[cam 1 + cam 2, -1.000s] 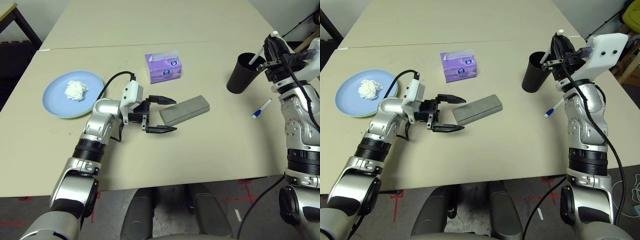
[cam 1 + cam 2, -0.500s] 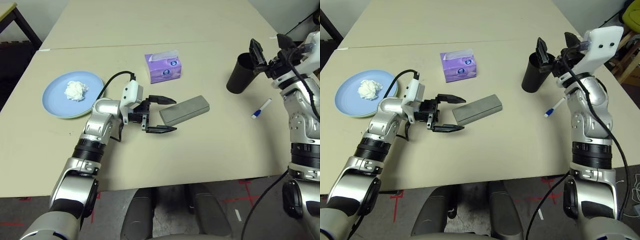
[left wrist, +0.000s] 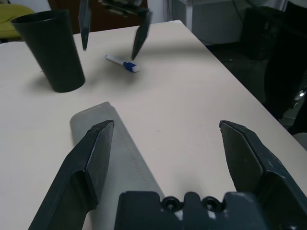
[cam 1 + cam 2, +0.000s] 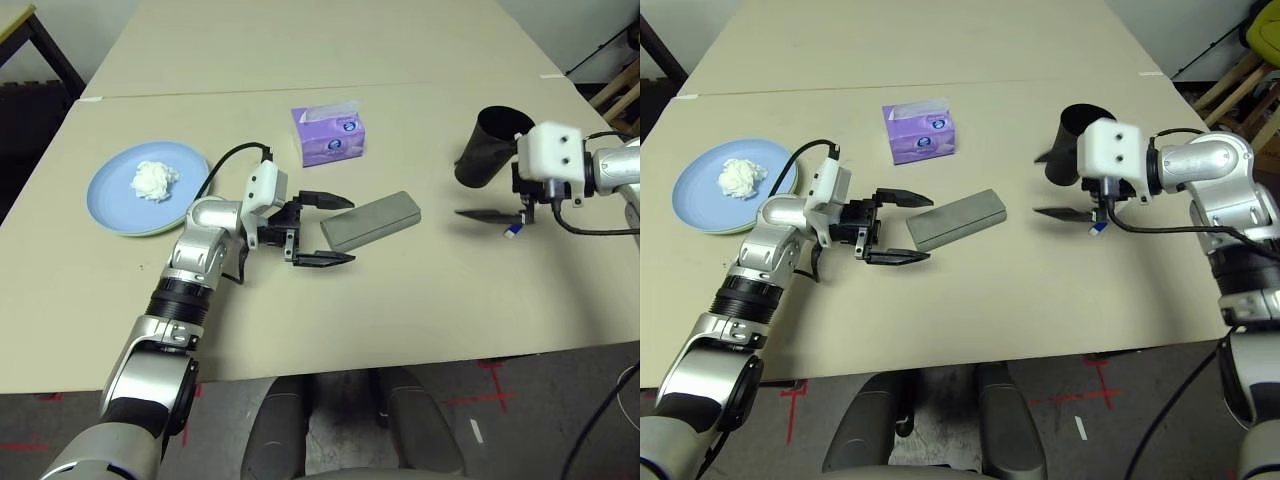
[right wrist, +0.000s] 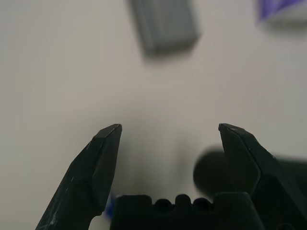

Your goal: Organize and tidy the items on the table.

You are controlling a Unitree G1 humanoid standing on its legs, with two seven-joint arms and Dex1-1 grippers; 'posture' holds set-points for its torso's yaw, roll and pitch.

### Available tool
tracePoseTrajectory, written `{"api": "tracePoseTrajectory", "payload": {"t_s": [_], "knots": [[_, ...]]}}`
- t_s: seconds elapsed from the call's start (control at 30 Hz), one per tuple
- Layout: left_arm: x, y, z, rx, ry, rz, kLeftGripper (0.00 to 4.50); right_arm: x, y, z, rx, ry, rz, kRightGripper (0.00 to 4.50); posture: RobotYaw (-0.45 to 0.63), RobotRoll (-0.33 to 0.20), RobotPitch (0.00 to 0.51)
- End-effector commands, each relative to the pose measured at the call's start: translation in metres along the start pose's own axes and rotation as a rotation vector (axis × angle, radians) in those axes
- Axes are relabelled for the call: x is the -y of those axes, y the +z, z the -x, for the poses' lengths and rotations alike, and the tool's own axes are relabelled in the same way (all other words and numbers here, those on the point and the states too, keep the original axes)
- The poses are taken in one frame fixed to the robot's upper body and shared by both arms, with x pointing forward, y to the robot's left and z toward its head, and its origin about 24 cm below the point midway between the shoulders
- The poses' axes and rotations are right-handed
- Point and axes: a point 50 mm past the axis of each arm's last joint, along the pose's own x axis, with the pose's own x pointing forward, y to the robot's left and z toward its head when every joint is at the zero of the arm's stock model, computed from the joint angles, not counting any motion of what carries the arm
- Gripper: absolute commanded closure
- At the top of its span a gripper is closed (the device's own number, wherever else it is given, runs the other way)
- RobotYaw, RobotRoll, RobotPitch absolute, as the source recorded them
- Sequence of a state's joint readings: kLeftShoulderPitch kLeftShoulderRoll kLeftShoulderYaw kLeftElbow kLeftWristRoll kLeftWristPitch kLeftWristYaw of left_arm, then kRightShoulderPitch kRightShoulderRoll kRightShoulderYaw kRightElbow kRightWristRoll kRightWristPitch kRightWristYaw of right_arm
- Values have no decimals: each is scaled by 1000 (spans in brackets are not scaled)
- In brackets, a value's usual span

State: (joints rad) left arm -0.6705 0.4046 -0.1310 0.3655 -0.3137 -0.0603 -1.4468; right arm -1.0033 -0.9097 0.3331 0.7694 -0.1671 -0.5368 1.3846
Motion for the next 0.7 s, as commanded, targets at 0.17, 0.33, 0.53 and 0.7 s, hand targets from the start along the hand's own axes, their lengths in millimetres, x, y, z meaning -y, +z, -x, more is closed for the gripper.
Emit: {"api": "tracePoseTrajectory", "payload": {"t_s": [0.17, 0.33, 0.53, 0.7], "knots": [[8, -1, -5, 0, -30, 17, 0, -1, -12, -10, -176, 192, 163, 38, 25, 0, 186], [12, 0, -3, 1, -17, 26, 0, -2, -13, -12, -205, 242, 224, 38, 26, 0, 202], [12, 0, 3, -13, -3, 37, 0, -6, -13, -12, -224, 309, 269, 38, 28, 0, 213], [10, 1, 4, -13, 9, 32, 0, -8, -16, -9, -282, 386, 317, 38, 40, 0, 209]]}}
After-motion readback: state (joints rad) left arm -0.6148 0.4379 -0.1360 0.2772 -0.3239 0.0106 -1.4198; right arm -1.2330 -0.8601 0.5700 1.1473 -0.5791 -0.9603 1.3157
